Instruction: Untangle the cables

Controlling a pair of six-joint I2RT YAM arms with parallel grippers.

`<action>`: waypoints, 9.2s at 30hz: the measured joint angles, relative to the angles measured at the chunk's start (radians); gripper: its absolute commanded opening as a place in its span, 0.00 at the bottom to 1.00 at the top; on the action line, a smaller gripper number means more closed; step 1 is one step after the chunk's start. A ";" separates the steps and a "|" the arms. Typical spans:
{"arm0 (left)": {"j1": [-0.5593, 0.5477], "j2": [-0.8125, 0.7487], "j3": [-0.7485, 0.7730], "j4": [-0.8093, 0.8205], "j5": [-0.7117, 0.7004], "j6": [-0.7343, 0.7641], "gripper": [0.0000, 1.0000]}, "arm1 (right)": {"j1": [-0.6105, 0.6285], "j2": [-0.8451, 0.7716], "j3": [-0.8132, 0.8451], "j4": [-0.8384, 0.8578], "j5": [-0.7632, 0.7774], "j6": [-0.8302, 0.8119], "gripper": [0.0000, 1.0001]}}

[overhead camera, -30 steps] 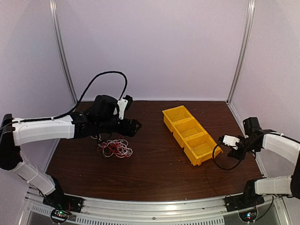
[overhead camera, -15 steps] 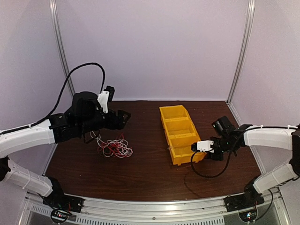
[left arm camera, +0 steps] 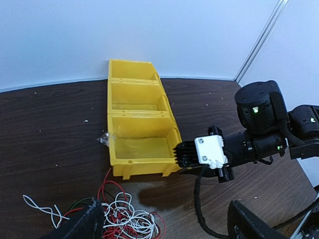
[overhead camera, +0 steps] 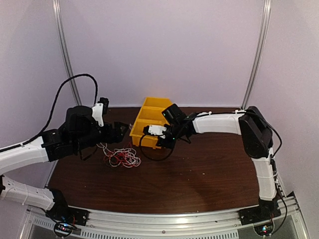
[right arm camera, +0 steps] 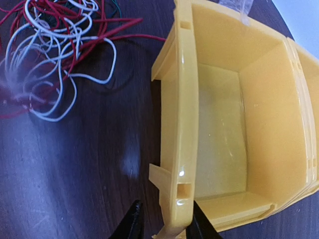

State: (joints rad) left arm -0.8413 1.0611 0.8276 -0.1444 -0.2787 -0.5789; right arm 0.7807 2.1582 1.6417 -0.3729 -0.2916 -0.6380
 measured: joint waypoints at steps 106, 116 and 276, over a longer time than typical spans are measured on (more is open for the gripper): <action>0.271 1.055 0.798 -0.187 0.114 -0.456 0.68 | -0.364 -0.542 -0.621 0.182 -0.386 0.196 0.50; 0.235 1.124 0.861 -0.284 0.034 -0.366 0.51 | -0.364 -0.542 -0.621 0.174 -0.386 0.192 0.50; 0.013 -0.142 -0.232 0.156 0.401 0.335 0.62 | 0.216 -0.254 0.123 -0.053 -0.308 0.346 0.00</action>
State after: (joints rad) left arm -0.8288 0.9188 0.5961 0.0120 0.1223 -0.2440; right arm 0.9970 1.9045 1.7645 -0.4263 -0.5995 -0.2920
